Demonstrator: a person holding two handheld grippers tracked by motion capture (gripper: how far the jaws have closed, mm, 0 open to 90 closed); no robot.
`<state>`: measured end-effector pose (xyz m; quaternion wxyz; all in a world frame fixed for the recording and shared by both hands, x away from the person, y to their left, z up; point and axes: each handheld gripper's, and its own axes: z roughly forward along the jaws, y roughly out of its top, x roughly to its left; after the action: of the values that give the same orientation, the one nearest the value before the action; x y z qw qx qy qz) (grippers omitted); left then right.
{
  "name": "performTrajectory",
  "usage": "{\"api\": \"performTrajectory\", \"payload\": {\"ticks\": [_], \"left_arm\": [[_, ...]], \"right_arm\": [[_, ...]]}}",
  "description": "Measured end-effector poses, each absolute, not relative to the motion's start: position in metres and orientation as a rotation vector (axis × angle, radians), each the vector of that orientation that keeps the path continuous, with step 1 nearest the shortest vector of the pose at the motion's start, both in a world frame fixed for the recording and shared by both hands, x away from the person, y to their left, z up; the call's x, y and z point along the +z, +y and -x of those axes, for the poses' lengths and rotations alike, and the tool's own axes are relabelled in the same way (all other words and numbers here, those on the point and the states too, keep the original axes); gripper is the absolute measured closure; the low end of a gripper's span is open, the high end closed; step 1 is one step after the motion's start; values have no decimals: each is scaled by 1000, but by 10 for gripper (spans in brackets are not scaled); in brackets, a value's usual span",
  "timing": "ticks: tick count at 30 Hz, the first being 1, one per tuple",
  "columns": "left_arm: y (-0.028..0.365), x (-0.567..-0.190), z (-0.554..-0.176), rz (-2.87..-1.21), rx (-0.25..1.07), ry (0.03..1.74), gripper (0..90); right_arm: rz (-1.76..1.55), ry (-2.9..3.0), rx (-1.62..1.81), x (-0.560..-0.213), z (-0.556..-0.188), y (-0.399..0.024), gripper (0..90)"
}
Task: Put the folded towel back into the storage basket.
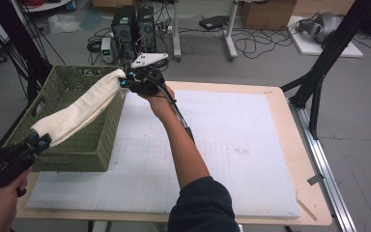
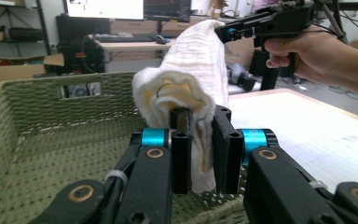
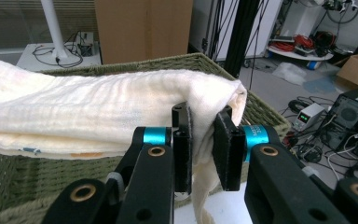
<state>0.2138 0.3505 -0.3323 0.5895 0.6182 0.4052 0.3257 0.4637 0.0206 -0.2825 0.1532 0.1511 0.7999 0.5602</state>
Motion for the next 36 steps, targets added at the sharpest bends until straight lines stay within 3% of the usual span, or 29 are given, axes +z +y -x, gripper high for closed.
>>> {"api": "performTrajectory", "payload": {"ticks": [20, 36], "left_arm": [[374, -338, -215, -1410, 813, 1057, 791], [389, -339, -215, -1414, 857, 1107, 784]], "right_arm": [[-444, 2350, 1543, -283, -484, 82, 795], [-472, 2345, 1525, -287, -488, 105, 794]]}}
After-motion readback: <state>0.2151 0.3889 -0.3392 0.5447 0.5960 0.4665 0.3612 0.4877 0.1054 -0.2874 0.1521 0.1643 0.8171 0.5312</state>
